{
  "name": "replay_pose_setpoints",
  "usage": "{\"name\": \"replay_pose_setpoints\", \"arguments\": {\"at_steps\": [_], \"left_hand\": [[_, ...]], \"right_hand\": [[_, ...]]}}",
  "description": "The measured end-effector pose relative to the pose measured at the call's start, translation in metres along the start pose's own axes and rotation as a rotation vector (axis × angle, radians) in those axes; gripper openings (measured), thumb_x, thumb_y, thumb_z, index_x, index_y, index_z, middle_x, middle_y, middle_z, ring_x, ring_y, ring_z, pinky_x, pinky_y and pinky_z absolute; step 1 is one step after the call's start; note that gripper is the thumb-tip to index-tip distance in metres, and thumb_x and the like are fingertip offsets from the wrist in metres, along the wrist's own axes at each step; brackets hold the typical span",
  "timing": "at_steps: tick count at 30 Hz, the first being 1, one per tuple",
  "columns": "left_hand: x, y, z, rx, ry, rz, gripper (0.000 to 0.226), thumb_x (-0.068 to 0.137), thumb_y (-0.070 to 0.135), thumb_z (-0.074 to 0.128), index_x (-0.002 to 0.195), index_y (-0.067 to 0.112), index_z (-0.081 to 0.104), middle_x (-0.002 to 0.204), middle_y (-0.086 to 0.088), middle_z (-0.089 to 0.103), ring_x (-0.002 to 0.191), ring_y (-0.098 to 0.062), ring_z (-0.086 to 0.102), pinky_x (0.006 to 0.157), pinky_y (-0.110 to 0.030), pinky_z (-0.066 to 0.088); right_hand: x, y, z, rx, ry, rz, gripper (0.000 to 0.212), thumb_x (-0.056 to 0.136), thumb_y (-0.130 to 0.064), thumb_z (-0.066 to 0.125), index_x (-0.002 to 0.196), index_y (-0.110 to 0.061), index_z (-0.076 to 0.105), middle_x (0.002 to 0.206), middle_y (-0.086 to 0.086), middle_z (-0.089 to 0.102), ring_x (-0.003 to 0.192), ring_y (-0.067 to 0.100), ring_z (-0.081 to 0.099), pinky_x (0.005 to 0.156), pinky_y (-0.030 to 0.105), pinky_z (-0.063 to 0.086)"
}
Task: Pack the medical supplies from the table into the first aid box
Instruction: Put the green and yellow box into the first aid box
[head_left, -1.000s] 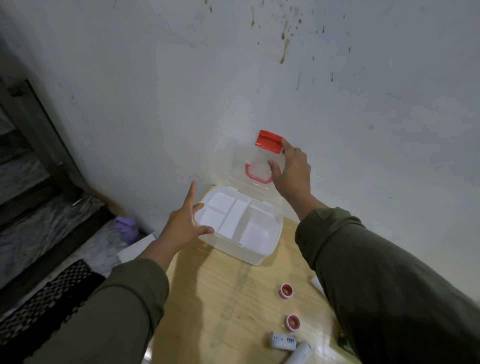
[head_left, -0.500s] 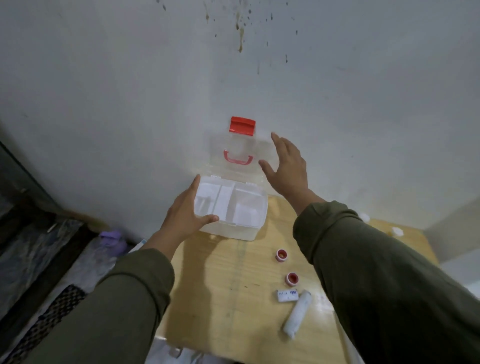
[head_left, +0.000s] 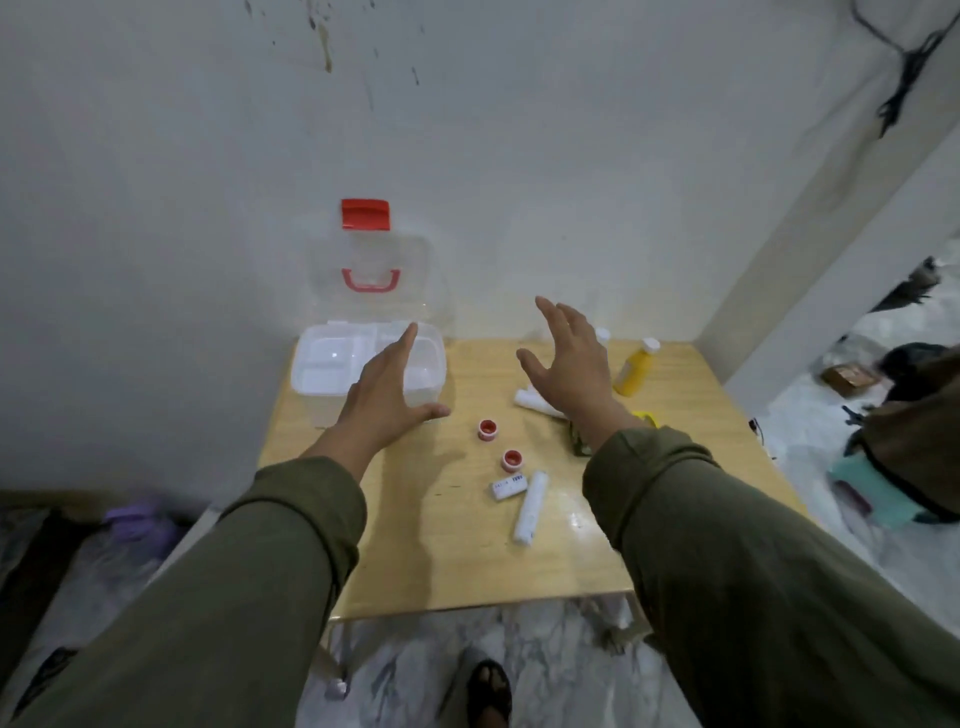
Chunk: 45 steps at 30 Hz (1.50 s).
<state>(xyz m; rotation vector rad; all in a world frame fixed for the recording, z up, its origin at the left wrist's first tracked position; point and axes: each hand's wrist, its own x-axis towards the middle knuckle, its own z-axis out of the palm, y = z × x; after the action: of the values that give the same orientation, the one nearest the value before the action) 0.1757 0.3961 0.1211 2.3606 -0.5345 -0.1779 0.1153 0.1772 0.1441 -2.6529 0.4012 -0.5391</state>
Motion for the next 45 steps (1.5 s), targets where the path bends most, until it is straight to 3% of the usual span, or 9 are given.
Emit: {"name": "replay_pose_setpoints", "arguments": {"at_steps": [8, 16, 25, 29, 36, 45], "left_hand": [[0.002, 0.042, 0.045, 0.028, -0.087, 0.103, 0.116, 0.065, 0.043, 0.081, 0.149, 0.032, 0.001, 0.157, -0.001, 0.021, 0.144, -0.023, 0.022, 0.113, -0.047, 0.030], [0.016, 0.087, 0.103, 0.014, -0.145, 0.151, 0.113, 0.067, 0.044, 0.079, 0.149, 0.034, 0.001, 0.157, -0.001, 0.021, 0.143, -0.023, 0.022, 0.111, -0.043, 0.031], [0.027, 0.100, 0.195, -0.028, -0.252, -0.083, 0.120, 0.060, 0.043, 0.084, 0.148, 0.036, 0.002, 0.146, -0.009, 0.042, 0.131, -0.031, 0.042, 0.098, -0.044, 0.042], [0.033, 0.104, 0.224, 0.010, -0.258, -0.128, 0.122, 0.062, 0.041, 0.084, 0.149, 0.028, -0.001, 0.139, -0.011, 0.050, 0.125, -0.032, 0.048, 0.092, -0.041, 0.044], [0.041, 0.103, 0.245, -0.001, -0.241, -0.187, 0.112, 0.067, 0.038, 0.081, 0.149, 0.030, 0.005, 0.145, -0.003, 0.045, 0.132, -0.025, 0.042, 0.102, -0.040, 0.039], [0.039, 0.109, 0.250, -0.032, -0.173, -0.221, 0.086, 0.075, 0.024, 0.075, 0.145, 0.028, 0.025, 0.137, -0.008, 0.053, 0.124, -0.029, 0.049, 0.099, -0.037, 0.039]], "right_hand": [[-0.049, 0.053, -0.032, -0.019, 0.055, 0.114, 0.064, 0.085, -0.032, 0.061, 0.142, -0.027, 0.033, 0.142, 0.006, 0.041, 0.133, 0.024, 0.037, 0.101, 0.044, 0.038], [-0.063, 0.117, -0.048, -0.078, -0.010, 0.217, 0.070, 0.083, -0.035, 0.065, 0.143, -0.029, 0.030, 0.144, 0.004, 0.037, 0.134, 0.024, 0.034, 0.103, 0.044, 0.035], [-0.061, 0.206, -0.035, -0.043, -0.273, 0.262, 0.083, 0.078, -0.034, 0.072, 0.145, -0.033, 0.023, 0.146, 0.003, 0.034, 0.133, 0.024, 0.035, 0.102, 0.045, 0.035], [-0.049, 0.234, -0.025, -0.017, -0.378, 0.239, 0.089, 0.076, -0.033, 0.075, 0.146, -0.032, 0.020, 0.148, 0.004, 0.031, 0.135, 0.024, 0.033, 0.106, 0.047, 0.035], [-0.031, 0.256, -0.008, 0.035, -0.532, 0.151, 0.095, 0.072, -0.026, 0.078, 0.147, -0.025, 0.021, 0.152, 0.002, 0.029, 0.136, 0.025, 0.033, 0.108, 0.049, 0.034], [-0.029, 0.257, -0.013, 0.168, -0.518, 0.086, 0.096, 0.071, -0.015, 0.080, 0.146, -0.031, 0.023, 0.142, 0.008, 0.044, 0.127, 0.025, 0.044, 0.103, 0.037, 0.037]]}}
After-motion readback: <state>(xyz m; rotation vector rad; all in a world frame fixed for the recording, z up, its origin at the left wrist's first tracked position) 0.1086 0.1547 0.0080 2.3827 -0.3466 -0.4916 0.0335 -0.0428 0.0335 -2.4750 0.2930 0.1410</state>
